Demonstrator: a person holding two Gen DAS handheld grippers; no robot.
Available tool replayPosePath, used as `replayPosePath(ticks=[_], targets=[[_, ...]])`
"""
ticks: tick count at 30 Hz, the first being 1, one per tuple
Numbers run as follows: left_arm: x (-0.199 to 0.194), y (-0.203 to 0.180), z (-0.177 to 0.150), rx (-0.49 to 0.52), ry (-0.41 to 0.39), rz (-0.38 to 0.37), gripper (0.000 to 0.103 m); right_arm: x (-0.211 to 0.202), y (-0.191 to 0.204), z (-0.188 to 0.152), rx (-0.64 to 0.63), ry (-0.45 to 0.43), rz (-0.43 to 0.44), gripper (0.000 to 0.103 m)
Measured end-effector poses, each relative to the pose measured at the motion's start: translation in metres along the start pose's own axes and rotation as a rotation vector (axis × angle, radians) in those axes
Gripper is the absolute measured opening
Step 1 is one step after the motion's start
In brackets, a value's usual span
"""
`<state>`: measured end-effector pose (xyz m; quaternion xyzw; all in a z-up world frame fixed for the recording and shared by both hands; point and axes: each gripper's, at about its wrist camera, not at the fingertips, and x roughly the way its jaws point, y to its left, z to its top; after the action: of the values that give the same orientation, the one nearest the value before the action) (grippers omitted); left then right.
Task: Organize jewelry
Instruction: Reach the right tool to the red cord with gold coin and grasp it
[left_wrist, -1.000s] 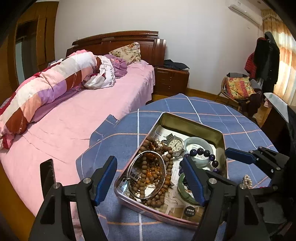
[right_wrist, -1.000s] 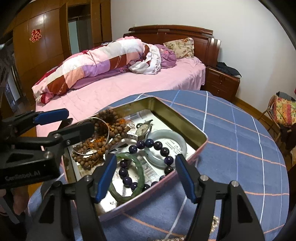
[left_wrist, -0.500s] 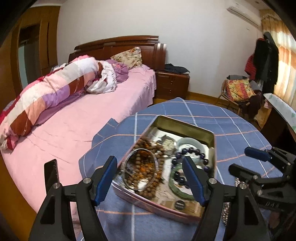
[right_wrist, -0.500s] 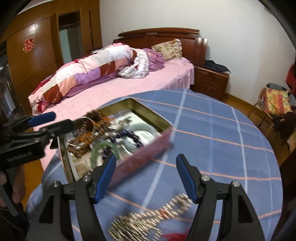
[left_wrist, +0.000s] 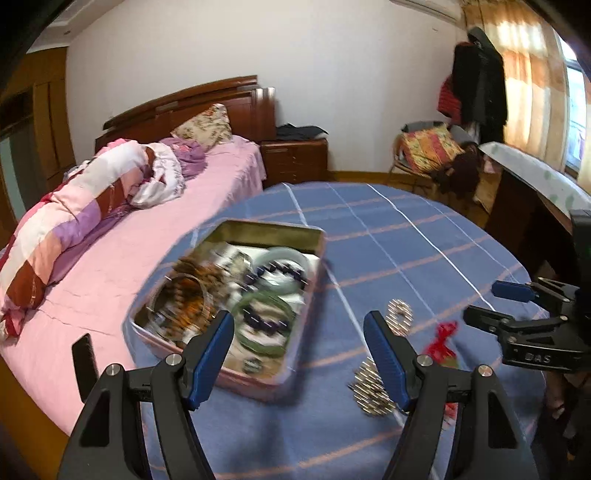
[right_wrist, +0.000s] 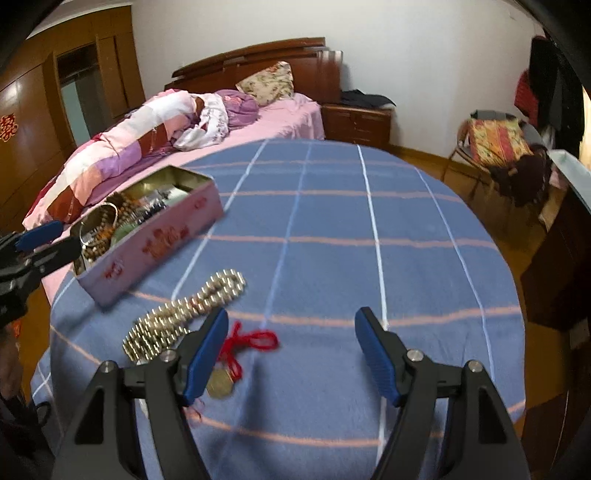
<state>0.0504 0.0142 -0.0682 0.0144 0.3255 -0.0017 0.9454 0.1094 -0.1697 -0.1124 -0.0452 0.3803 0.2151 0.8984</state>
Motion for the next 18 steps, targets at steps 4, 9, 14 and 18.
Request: replayPosePath(ticks=[4, 9, 14, 18], targets=[[0.004, -0.014, -0.012, 0.023, 0.041, 0.0, 0.073, 0.005, 0.007, -0.009, -0.026, 0.021, 0.022, 0.074], [0.0, -0.017, -0.017, 0.013, 0.042, 0.024, 0.073, 0.012, 0.021, -0.011, -0.087, 0.045, 0.039, 0.074], [0.003, -0.019, -0.023, 0.009, 0.062, 0.018, 0.073, 0.024, 0.027, -0.009, -0.119, 0.089, 0.042, 0.066], [0.005, -0.018, -0.027, 0.0, 0.078, 0.013, 0.073, 0.031, 0.031, -0.012, -0.143, 0.124, 0.049, 0.027]])
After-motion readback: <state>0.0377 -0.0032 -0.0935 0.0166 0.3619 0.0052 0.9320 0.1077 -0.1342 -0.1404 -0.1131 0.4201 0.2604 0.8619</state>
